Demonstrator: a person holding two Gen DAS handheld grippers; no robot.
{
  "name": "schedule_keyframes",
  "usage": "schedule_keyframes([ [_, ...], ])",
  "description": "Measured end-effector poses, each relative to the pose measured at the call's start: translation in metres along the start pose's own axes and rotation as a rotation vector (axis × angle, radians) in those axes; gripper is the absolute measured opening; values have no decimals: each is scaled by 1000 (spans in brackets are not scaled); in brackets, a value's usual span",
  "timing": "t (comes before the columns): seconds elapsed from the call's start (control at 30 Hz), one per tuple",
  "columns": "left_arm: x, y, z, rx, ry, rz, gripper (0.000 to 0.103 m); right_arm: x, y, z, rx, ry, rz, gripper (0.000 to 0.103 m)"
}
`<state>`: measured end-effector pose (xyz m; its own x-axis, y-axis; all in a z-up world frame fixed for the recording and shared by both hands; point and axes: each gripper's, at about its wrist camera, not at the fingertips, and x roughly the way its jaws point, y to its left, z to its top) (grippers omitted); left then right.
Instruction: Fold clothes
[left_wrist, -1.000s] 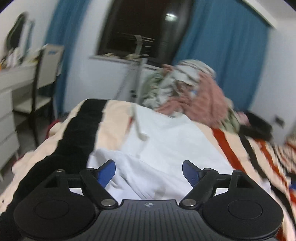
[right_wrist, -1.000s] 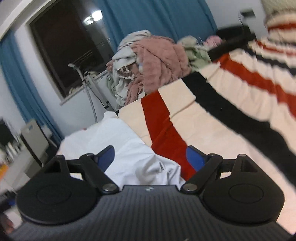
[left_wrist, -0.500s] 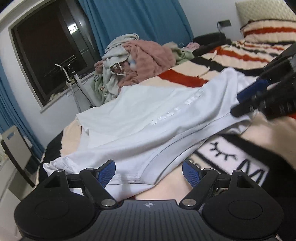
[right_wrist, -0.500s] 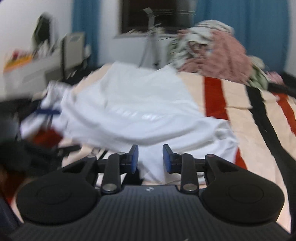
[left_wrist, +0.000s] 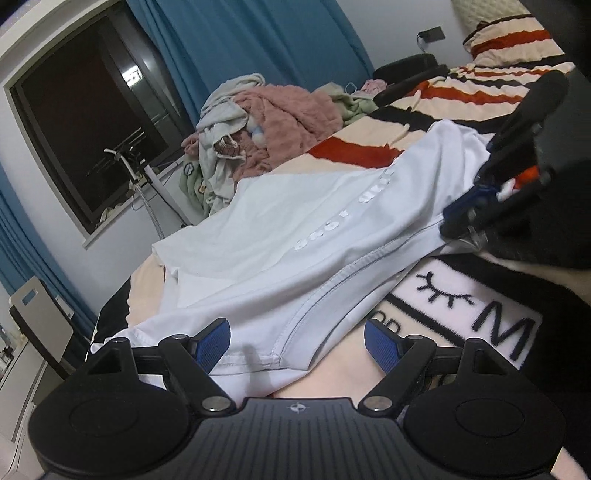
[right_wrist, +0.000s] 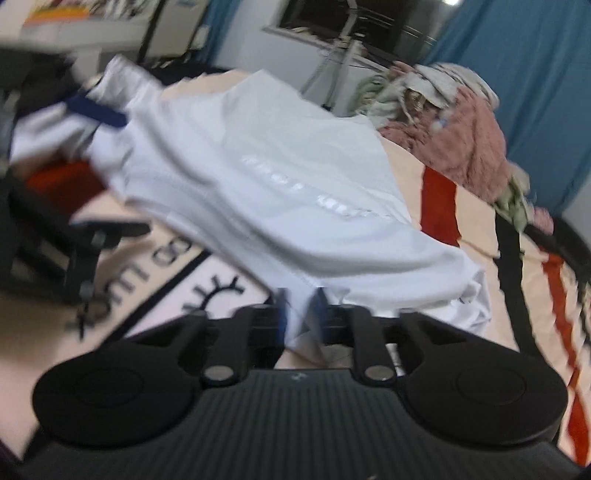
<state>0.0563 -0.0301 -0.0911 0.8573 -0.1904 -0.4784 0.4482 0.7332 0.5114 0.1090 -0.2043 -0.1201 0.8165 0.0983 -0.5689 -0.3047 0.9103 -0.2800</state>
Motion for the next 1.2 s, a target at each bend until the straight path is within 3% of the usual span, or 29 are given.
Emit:
schedule_keyframes([
  [0.13,3,-4,-1,5,-30,-6,80,-13,-19,4,136,-59,23,2],
  [0.33,22,-10,-7,49,-8,25,61,-34,-29,10,203,-139,36,3],
  [0.43,32,-5,-10,20,13,10,43,-32,-32,9,217,-135,43,5],
  [0.5,33,0,-10,-2,13,-9,20,-29,-33,9,228,-122,50,6],
  [0.6,28,8,-6,-44,1,-30,7,-23,-29,9,222,-95,65,7],
  [0.7,13,20,1,-116,-21,-60,6,-17,-19,9,171,-67,70,20],
  [0.77,2,30,4,-168,-35,-83,4,-17,-9,8,122,-73,87,50],
  [0.8,-3,35,5,-192,-45,-92,3,-18,-3,8,93,-85,91,53],
  [0.97,-26,54,11,-290,-97,-115,2,-20,17,8,-44,-142,41,54],
  [1.07,-27,58,12,-312,-91,-109,2,-10,22,6,-92,-113,4,54],
  [1.2,-24,55,12,-305,-64,-102,2,0,26,2,-126,-53,33,54],
])
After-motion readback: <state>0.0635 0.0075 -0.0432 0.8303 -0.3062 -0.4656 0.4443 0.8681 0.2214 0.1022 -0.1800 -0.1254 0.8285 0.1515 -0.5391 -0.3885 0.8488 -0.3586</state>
